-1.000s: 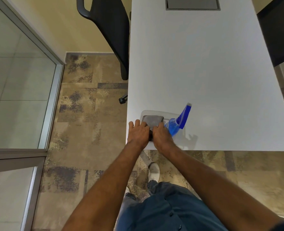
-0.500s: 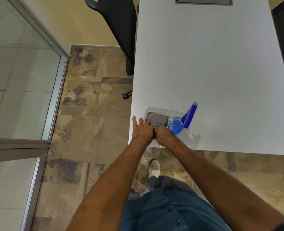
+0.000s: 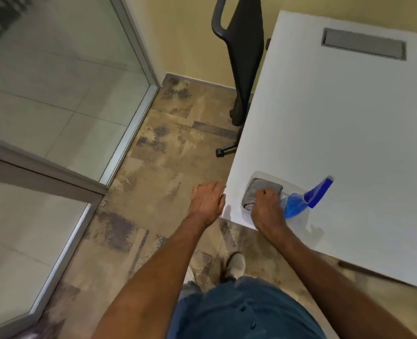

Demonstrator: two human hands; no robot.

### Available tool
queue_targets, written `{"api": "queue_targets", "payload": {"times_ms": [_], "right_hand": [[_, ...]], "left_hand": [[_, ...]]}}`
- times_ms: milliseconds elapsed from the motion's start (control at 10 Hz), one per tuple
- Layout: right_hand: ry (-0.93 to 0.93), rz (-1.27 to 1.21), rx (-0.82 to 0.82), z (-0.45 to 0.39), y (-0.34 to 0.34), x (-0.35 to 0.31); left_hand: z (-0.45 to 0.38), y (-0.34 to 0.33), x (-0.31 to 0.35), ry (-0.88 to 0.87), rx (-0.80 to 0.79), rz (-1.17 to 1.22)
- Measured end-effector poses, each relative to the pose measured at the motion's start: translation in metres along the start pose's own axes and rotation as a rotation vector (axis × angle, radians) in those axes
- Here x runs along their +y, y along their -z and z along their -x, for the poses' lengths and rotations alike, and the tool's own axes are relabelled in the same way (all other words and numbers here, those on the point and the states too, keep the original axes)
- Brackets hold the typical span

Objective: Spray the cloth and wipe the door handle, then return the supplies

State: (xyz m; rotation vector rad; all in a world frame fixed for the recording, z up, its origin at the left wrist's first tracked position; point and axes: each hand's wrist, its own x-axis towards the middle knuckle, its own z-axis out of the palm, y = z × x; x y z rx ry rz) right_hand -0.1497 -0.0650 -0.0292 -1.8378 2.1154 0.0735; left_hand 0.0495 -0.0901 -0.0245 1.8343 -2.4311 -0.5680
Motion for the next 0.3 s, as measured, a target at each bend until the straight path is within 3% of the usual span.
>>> {"api": "queue_targets", "payload": {"times_ms": [100,300], "right_hand": [[0.186,-0.068,0.112,-0.014,0.027,-0.040],[0.505,-0.063,0.092,-0.033,0.048,-0.146]], "left_hand": [[0.026,0.029,-0.042,0.173,0.027,0.000],[0.092,0.079,-0.128,0.385,0.126,-0.016]]}}
